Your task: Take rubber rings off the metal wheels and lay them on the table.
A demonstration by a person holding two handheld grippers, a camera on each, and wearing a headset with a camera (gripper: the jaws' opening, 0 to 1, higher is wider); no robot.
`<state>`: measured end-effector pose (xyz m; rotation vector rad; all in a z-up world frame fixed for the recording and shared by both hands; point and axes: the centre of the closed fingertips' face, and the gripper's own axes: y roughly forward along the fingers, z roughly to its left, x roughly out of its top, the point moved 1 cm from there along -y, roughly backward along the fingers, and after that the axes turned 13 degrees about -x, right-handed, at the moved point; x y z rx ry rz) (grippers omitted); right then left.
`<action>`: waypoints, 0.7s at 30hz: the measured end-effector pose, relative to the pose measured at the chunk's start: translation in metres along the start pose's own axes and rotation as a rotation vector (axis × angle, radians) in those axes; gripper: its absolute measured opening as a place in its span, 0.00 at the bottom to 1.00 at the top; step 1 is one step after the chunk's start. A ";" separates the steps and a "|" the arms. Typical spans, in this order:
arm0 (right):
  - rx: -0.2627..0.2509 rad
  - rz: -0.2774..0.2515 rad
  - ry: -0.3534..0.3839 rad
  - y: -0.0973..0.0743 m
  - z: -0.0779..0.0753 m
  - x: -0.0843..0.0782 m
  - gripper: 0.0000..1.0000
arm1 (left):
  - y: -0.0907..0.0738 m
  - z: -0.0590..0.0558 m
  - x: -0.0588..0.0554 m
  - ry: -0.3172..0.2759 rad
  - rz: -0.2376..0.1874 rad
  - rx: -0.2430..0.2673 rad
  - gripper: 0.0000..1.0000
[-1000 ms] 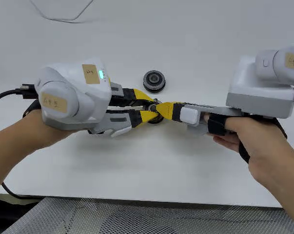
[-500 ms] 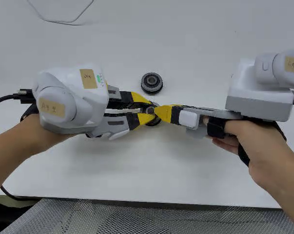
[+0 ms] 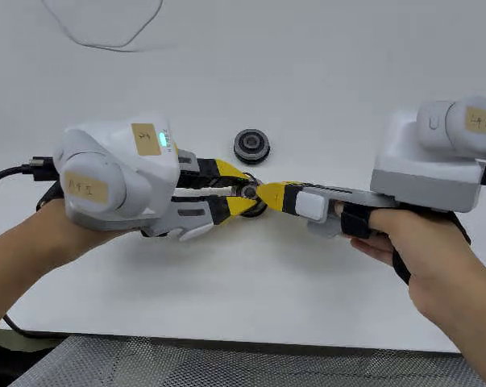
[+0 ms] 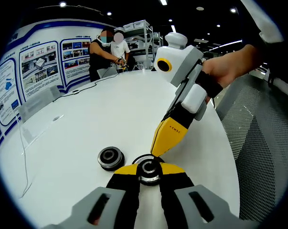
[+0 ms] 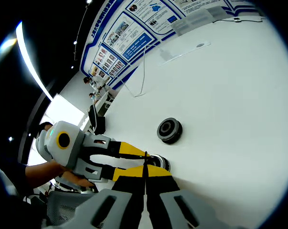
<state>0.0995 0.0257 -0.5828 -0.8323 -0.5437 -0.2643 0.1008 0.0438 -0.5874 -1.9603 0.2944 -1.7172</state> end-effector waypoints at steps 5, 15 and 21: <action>0.001 0.000 0.007 0.001 0.002 0.001 0.01 | -0.007 -0.002 0.003 -0.017 -0.021 0.003 0.20; 0.029 0.034 0.001 -0.003 0.008 -0.003 0.01 | -0.026 0.002 0.022 -0.052 -0.126 0.047 0.28; 0.069 0.069 -0.033 -0.020 0.015 -0.012 0.01 | -0.032 0.012 0.022 -0.067 -0.130 0.086 0.29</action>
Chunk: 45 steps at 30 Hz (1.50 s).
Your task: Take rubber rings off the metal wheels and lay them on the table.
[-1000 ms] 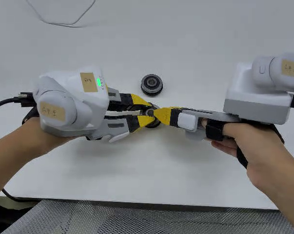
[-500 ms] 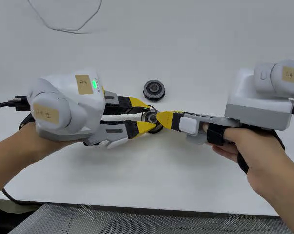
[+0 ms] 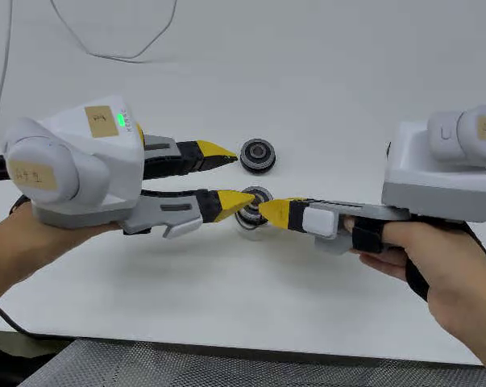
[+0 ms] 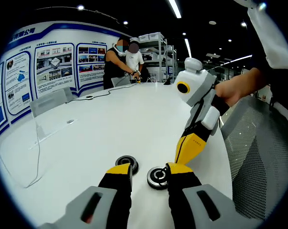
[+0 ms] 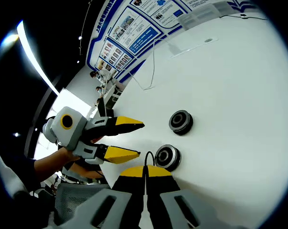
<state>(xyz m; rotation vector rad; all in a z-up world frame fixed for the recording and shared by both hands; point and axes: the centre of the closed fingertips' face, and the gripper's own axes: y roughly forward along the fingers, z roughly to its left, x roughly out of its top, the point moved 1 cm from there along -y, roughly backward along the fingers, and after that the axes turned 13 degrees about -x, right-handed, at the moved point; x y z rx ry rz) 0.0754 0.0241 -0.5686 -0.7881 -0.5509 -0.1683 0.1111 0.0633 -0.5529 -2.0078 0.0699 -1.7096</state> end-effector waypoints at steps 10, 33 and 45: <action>-0.103 -0.065 0.062 -0.025 -0.044 0.018 0.01 | 0.015 -0.006 -0.006 0.003 0.032 -0.035 0.27; -0.313 -0.136 0.086 -0.024 -0.100 0.027 0.03 | 0.022 -0.007 -0.015 0.005 0.084 -0.055 0.23; -0.302 -0.225 -0.006 -0.033 -0.094 0.040 0.12 | 0.028 -0.011 -0.023 0.011 0.121 -0.083 0.21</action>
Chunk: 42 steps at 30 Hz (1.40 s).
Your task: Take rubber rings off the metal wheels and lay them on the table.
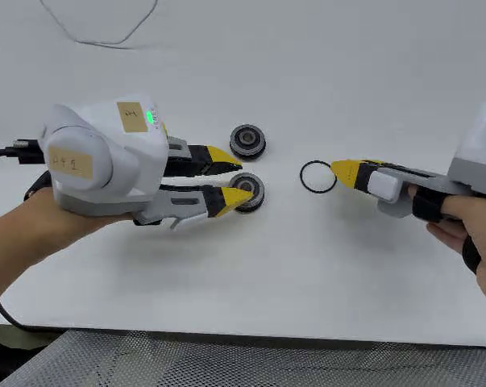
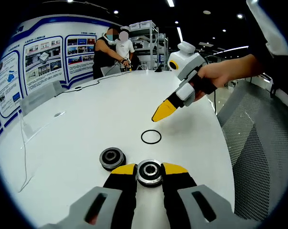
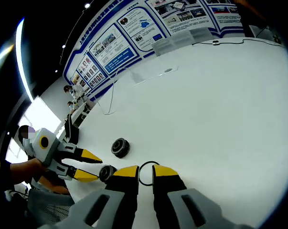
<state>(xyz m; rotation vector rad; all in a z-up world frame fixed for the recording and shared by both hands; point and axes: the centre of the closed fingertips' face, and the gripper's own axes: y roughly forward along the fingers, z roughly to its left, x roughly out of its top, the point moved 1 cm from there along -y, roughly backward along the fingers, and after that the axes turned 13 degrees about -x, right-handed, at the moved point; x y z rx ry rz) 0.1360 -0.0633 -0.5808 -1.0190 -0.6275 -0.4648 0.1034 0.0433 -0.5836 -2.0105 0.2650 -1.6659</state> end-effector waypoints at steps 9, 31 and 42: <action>0.087 0.000 -0.020 -0.001 0.021 -0.007 0.12 | 0.005 0.001 -0.006 0.017 0.035 -0.007 0.17; 0.268 0.091 -0.042 0.004 0.061 -0.033 0.20 | 0.007 0.000 -0.007 0.036 0.061 -0.028 0.15; 0.319 0.116 -0.038 0.009 0.077 -0.038 0.37 | 0.008 -0.003 -0.008 0.040 0.064 -0.035 0.14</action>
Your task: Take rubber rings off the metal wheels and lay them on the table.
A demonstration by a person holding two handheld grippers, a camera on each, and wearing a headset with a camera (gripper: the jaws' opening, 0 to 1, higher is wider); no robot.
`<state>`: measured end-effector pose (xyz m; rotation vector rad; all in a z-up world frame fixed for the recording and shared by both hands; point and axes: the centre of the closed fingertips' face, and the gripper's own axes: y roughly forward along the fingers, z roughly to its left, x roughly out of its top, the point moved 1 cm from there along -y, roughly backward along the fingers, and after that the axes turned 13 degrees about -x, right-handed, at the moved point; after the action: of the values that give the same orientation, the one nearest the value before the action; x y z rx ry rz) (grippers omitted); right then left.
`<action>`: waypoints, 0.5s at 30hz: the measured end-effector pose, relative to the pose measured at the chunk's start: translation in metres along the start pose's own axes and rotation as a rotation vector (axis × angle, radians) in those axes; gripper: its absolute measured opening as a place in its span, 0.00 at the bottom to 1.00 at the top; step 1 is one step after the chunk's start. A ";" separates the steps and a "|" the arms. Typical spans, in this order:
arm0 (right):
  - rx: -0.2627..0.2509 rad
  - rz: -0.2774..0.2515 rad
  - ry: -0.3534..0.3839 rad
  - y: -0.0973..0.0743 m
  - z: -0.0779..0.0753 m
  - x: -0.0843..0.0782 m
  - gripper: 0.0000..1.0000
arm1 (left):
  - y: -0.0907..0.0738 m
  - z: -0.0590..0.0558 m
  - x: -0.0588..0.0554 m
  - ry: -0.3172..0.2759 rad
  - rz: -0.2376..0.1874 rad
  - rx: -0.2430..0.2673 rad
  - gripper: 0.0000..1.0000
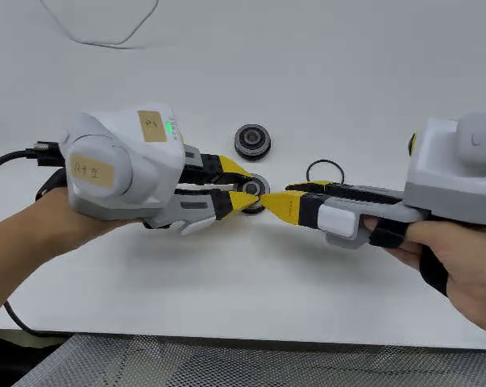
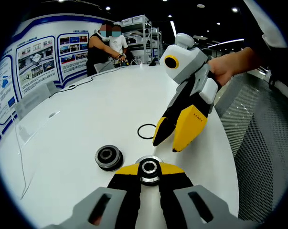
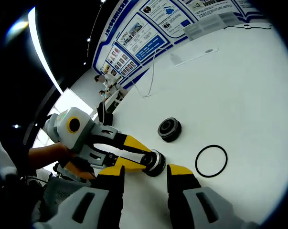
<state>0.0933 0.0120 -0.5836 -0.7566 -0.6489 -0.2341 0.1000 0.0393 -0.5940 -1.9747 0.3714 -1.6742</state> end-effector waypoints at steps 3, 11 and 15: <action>0.015 0.006 0.014 0.003 0.005 -0.001 0.44 | 0.000 0.000 0.000 0.009 0.003 -0.002 0.14; 0.035 0.030 0.048 0.009 0.009 -0.004 0.48 | 0.000 0.001 0.000 0.013 0.000 -0.008 0.13; 0.041 0.040 0.063 0.012 0.009 -0.004 0.48 | 0.000 0.001 0.000 0.014 0.002 -0.010 0.13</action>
<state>0.0908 0.0263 -0.5879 -0.7198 -0.5769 -0.2066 0.1012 0.0398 -0.5943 -1.9706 0.3869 -1.6886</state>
